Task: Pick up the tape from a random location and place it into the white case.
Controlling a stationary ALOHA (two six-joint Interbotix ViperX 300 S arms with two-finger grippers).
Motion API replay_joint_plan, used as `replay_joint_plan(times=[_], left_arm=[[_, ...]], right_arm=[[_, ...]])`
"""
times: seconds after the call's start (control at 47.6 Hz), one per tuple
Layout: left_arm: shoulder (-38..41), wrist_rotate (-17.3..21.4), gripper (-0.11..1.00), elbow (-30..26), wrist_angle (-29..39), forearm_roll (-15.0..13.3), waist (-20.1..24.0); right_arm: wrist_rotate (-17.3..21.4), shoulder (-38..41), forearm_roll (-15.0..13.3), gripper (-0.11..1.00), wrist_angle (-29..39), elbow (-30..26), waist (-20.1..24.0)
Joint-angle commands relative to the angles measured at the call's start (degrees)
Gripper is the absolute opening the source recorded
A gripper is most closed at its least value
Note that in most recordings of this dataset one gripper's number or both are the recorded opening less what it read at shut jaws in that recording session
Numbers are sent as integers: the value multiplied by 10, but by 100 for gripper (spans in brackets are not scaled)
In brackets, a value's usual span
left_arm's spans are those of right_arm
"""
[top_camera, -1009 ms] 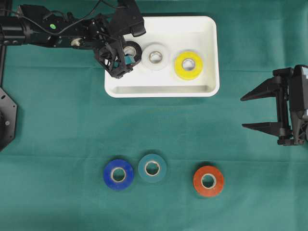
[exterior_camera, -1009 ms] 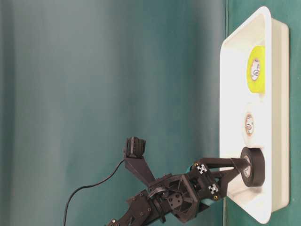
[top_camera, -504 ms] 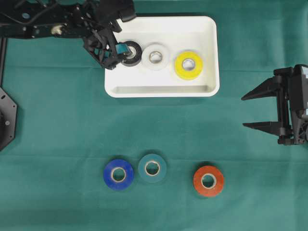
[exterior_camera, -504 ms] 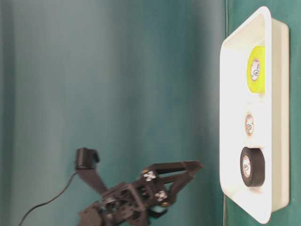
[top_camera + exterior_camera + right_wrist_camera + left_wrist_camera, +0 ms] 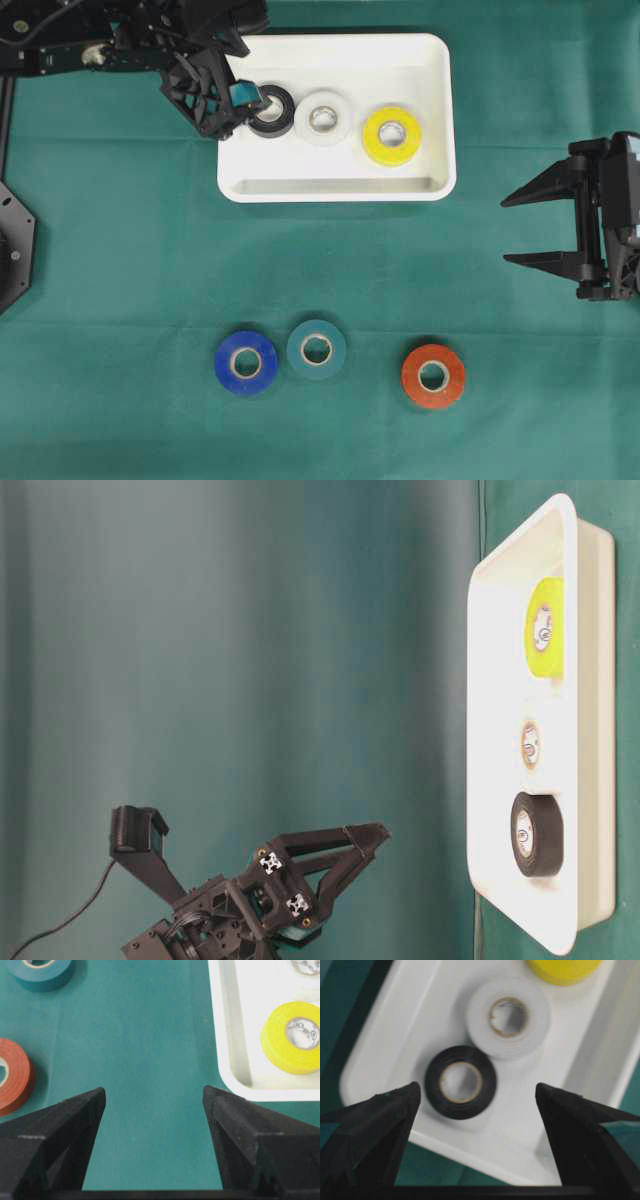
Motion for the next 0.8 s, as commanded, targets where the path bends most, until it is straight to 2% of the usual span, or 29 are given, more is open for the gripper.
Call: replay_joint_plan(times=[0.0, 0.252, 0.378, 0.504, 0.777], left_arm=[[-15, -1, 96, -4, -4, -2, -32], [-15, -11, 96, 4, -6, -2, -150], [-17, -18, 96, 9, -15, -2, -191], [-21, -18, 96, 19, -33, -3, -207], [-59, -18, 95, 45, -54, -3, -207]], right_arm=[[1, 0, -1, 74, -2, -16, -1], [3, 0, 2, 74, -3, -16, -1], [3, 0, 2, 74, -3, -17, -1], [3, 0, 2, 74, -2, -19, -1], [3, 0, 2, 74, 15, -33, -1]])
